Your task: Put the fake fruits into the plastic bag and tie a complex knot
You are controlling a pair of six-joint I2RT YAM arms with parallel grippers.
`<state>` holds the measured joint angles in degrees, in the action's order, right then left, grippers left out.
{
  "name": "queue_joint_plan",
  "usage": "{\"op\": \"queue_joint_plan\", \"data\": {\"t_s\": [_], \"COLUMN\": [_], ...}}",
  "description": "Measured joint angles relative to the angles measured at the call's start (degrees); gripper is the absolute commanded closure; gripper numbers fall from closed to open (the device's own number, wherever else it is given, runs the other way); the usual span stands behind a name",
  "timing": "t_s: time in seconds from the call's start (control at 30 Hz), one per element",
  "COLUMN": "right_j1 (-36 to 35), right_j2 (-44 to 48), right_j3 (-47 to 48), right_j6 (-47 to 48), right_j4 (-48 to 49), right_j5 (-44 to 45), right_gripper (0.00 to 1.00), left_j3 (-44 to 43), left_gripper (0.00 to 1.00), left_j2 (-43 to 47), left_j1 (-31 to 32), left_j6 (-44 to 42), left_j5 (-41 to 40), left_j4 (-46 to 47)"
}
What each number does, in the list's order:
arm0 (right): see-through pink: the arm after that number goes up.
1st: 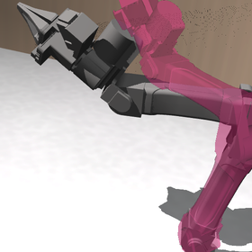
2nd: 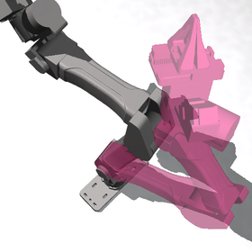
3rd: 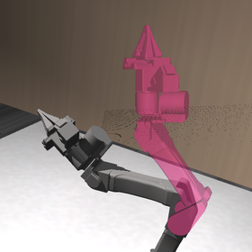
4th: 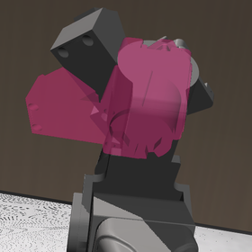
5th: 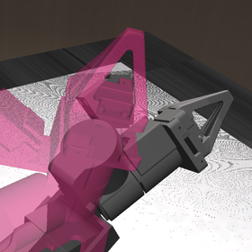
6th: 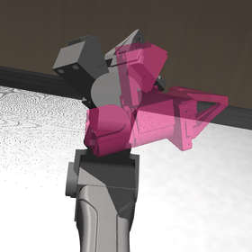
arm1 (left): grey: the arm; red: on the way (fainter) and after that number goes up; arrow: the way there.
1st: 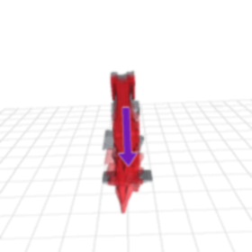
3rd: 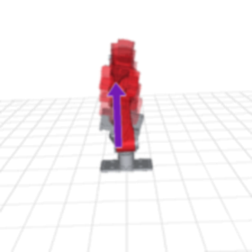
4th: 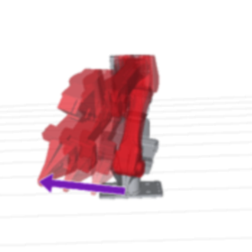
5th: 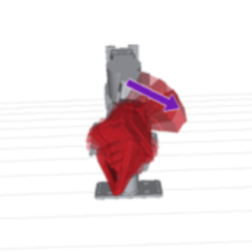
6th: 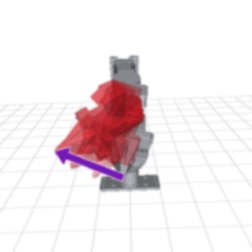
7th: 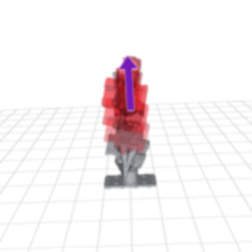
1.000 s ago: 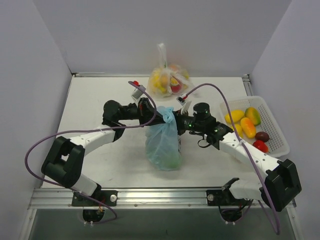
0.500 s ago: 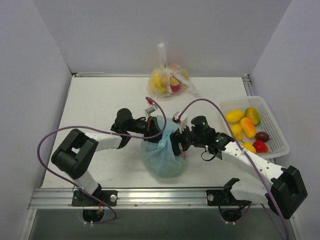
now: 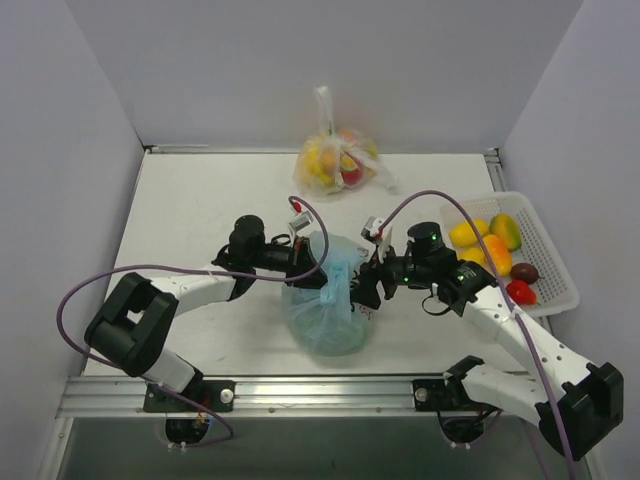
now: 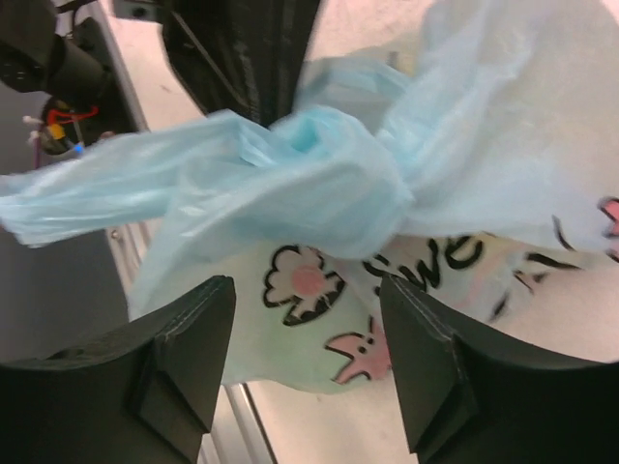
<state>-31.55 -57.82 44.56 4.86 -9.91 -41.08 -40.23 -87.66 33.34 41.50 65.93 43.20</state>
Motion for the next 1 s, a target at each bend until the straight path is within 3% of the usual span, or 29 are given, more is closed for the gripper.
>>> {"op": "queue_joint_plan", "data": {"t_s": [0.1,0.27,0.53,0.73,0.83,1.0], "right_j1": [-3.0,-6.6,-8.3,-8.3,-5.6,6.7], "right_j2": [-2.4,-6.0,-7.5,-6.6,-4.5,0.1], "right_j3": [0.0,0.0,0.2,0.5,1.0,2.6], "right_j6": [-2.4,-5.8,-9.0,-9.3,-8.5,-8.1], "right_j4": [2.7,6.8,10.6,10.5,7.2,2.4], "right_j5": [-1.6,-1.1,2.3,4.3,3.0,-4.7], "right_gripper": [0.25,0.21,0.31,0.21,0.21,0.24], "left_j3": [-0.4,-0.9,-0.8,-0.8,-0.8,-0.7], "left_gripper": [1.0,1.0,1.0,1.0,1.0,1.0], "left_j2": [0.4,0.9,0.6,-1.3,-1.5,-1.5], "left_j1": [0.7,3.8,7.0,6.2,5.7,4.4], "left_j6": [-2.5,-3.1,5.3,9.2,10.0,10.4], "left_j5": [-3.3,-8.3,-13.6,-14.6,-14.8,-14.8], "left_j4": [-8.3,-16.0,-8.0,-2.5,-1.1,0.6]}}
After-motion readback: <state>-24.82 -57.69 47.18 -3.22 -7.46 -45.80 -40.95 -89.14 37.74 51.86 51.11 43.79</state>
